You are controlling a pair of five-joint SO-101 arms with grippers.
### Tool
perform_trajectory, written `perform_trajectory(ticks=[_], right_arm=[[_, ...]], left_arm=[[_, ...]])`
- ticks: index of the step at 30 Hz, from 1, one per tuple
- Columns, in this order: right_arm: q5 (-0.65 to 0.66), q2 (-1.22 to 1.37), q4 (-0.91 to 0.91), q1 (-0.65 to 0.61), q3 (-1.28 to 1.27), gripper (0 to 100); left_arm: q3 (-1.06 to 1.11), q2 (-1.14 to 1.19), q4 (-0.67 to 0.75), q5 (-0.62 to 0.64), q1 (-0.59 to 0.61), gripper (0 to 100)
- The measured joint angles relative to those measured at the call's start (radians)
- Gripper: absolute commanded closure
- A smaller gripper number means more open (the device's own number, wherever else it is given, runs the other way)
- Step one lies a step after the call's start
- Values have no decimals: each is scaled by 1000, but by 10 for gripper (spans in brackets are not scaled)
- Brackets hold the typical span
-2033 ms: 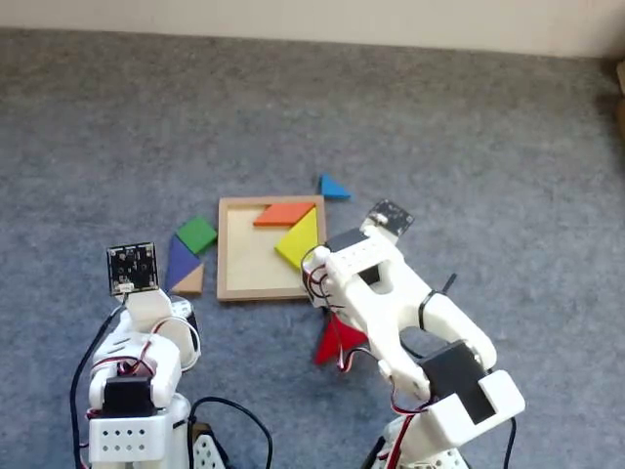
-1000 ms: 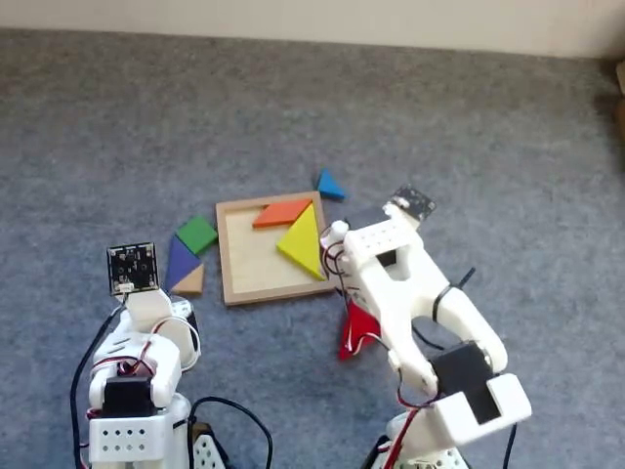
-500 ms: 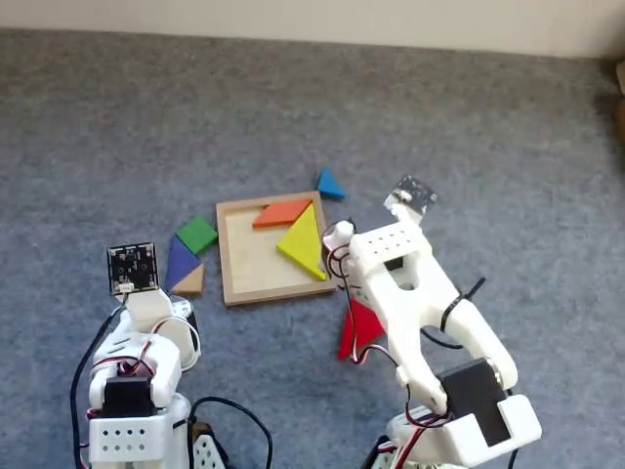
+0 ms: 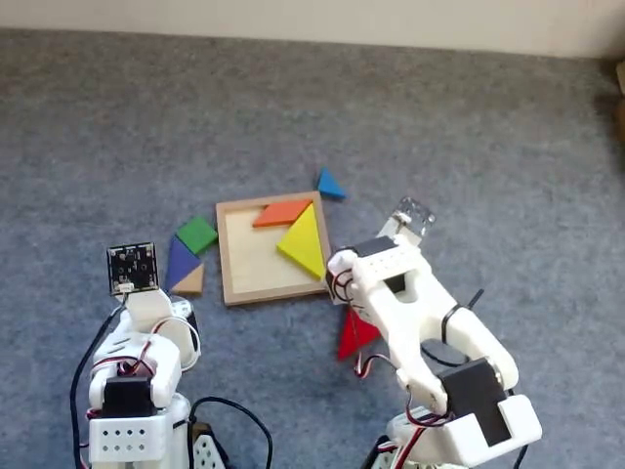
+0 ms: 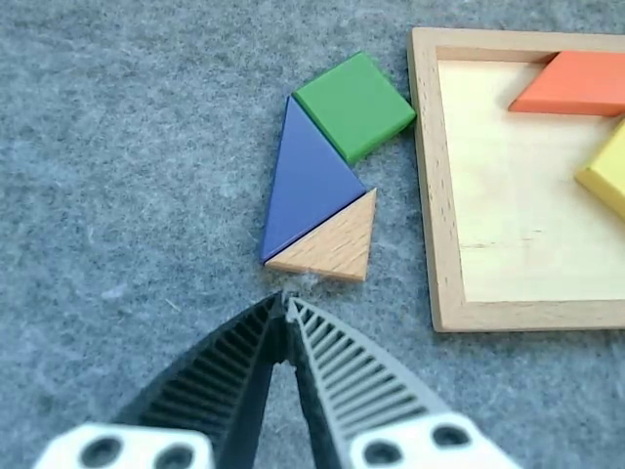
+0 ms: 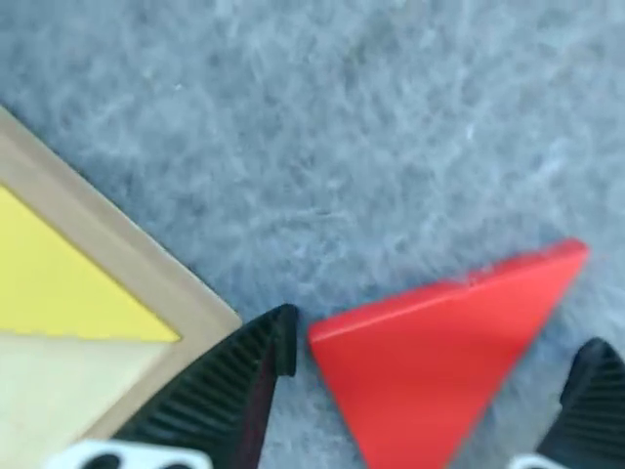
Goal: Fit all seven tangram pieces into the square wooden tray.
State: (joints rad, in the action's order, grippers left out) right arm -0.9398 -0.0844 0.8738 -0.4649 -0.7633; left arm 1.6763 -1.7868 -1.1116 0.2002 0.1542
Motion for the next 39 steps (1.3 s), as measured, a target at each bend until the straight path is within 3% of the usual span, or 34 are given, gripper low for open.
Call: perform_trajectory(ticks=[7,25,33,39], right_arm=[[0,-9,-20,32,-18,771],[2,-147,80,71,20,778],[2,-235,80,-60,21,778],[15,-236,80,-60,21,765]], left_arm=[[0,0,0,0,0,995],[0,0,0,0,0,995],[0,0,0,0,0,995],[0,0,0,0,0,995]])
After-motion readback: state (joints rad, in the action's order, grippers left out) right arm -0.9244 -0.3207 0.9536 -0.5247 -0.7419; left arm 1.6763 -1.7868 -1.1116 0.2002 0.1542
